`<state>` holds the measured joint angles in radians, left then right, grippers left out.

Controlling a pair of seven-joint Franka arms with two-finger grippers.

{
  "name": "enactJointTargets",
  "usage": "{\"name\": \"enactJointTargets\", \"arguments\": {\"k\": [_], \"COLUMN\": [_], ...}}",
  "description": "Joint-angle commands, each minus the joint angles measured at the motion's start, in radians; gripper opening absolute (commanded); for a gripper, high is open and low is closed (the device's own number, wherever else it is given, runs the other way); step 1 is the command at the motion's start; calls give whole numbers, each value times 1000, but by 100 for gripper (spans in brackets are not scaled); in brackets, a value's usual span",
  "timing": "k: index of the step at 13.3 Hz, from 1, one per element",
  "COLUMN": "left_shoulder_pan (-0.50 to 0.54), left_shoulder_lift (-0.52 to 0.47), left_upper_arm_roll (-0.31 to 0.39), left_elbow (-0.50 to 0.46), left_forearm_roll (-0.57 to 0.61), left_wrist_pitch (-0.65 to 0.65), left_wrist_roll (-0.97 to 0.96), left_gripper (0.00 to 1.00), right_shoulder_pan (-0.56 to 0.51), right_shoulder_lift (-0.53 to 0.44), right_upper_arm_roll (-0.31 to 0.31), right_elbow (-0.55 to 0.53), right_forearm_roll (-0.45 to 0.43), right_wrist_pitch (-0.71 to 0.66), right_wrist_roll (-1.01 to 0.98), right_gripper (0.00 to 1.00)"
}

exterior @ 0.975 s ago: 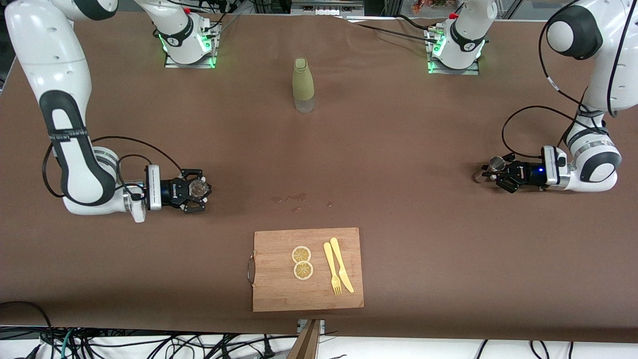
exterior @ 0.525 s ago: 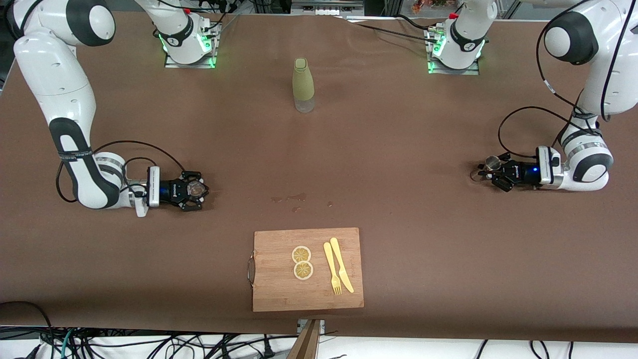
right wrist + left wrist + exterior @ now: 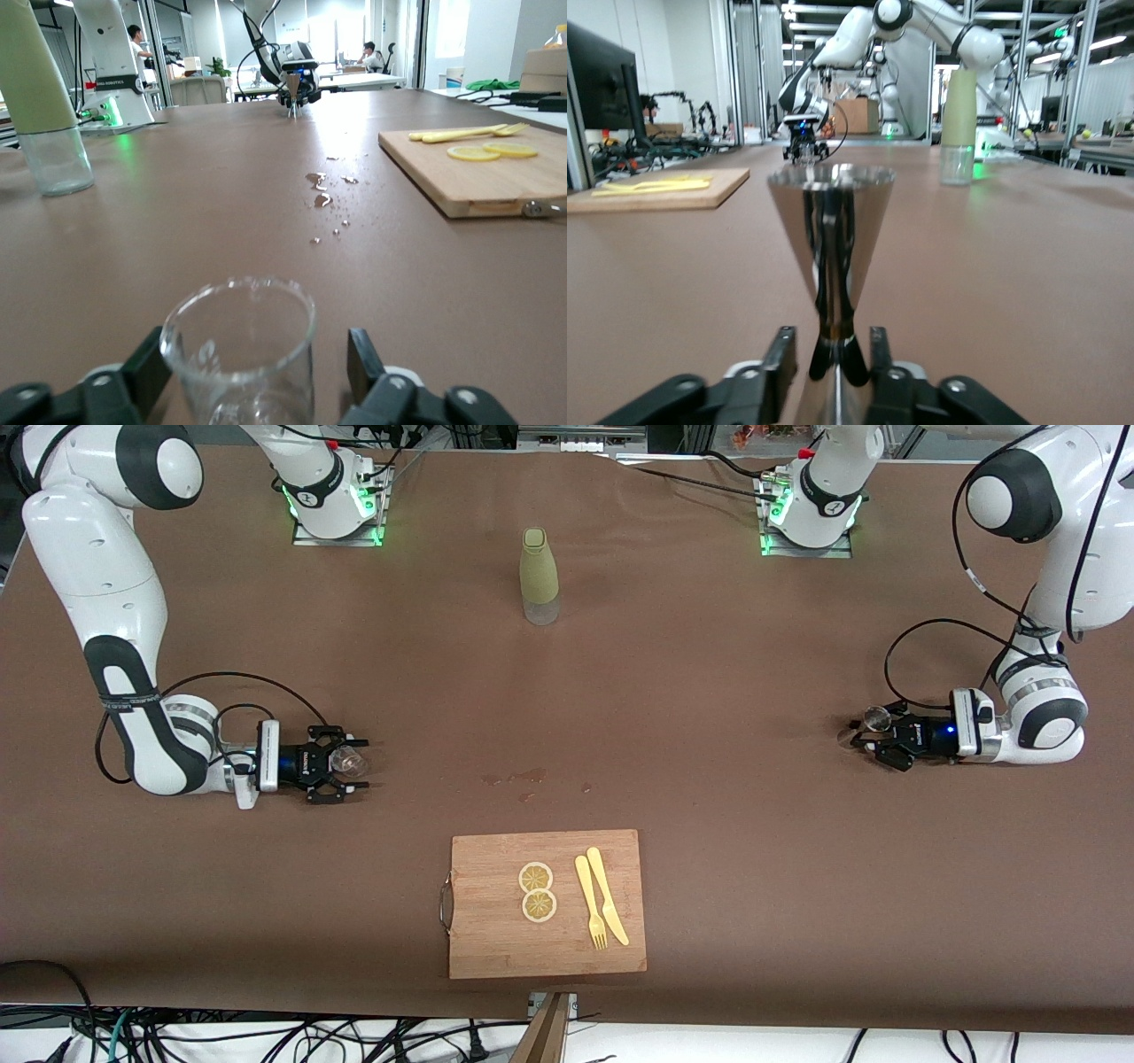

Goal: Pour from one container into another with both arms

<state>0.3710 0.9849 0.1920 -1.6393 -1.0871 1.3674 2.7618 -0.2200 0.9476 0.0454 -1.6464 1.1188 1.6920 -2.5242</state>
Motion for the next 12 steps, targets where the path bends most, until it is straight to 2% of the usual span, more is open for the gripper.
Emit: {"name": "enactJointTargets", "arguments": {"k": [1,3,5,7,9,12], "left_shoulder_pan": [-4,-7,-11,-21,-47,-96], "left_shoulder_lift": [3,-6,-32,-78,-150,-271], "left_upper_arm_roll": [15,30,35,38,46,49], "left_elbow": [39,91,177,231,240,240], "left_forearm_roll": [21,32,139,225,320,397], "left_wrist_pitch": [35,38,38,38,30,-20], "left_wrist_roll": [92,-40,-291,-532,-803,-1191], "left_gripper": [100,100,100,100,100,100], "right_shoulder_pan": [-13,-13,-13,-12,-10,-2], "right_shoulder_lift": [-9,-47,-108,-182,-274,-412], "right_upper_arm_roll": [-56,-99,-137,-162,-170,-164], "right_elbow": [4,13,17,31,42,51], "right_forearm_roll": [-28,-89,-141,-233,-350,-523], "right_wrist_pitch": [-64,-101,-138,-166,-176,-189], "right_wrist_roll": [30,121,255,423,623,939], "right_gripper": [100,100,100,100,100,100]}}
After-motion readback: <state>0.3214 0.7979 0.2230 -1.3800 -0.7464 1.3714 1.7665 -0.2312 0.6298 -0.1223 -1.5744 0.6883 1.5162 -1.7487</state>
